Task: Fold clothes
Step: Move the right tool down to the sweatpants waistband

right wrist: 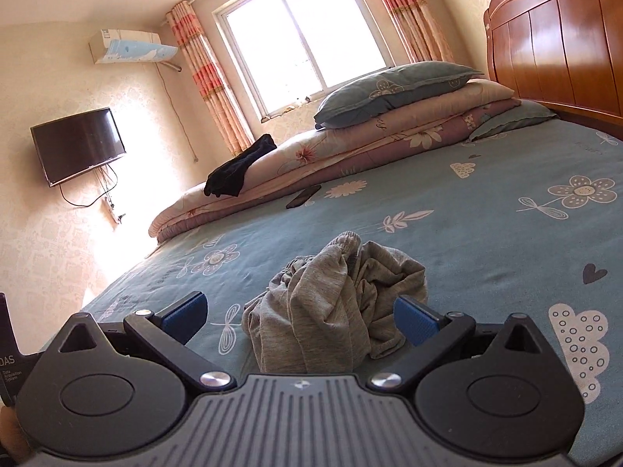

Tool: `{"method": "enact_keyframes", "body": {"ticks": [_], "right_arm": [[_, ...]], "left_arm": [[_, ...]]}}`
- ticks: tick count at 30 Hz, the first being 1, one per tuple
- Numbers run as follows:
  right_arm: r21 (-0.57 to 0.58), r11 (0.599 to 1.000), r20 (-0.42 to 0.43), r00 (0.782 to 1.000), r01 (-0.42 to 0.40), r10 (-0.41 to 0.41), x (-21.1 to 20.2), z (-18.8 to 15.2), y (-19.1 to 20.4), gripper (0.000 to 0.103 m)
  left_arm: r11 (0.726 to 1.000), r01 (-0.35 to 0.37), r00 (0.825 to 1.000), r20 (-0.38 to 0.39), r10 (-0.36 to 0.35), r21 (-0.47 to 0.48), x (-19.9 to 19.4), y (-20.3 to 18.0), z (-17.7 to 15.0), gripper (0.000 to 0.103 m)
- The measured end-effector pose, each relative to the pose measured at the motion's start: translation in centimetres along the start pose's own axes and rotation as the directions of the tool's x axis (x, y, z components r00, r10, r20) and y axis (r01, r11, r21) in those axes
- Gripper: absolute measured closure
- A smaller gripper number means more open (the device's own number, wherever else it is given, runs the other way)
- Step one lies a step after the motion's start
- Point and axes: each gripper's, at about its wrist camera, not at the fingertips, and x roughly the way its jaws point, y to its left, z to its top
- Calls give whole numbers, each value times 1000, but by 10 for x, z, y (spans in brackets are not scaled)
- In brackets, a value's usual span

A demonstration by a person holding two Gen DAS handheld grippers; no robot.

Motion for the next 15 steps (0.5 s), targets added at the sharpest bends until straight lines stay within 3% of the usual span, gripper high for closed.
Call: {"method": "enact_keyframes", "body": {"ticks": [9,15], "right_arm": [[-107,993,-70,996,40,-48,33,13,14,6],[-162,984,-142,985,71,-94,80,26,20,6]], "left_arm": [[999,45,996,-75,-47,-18,14,9,-14,0],[992,68,985,-148,-84,-107,29,24,-19,0]]}}
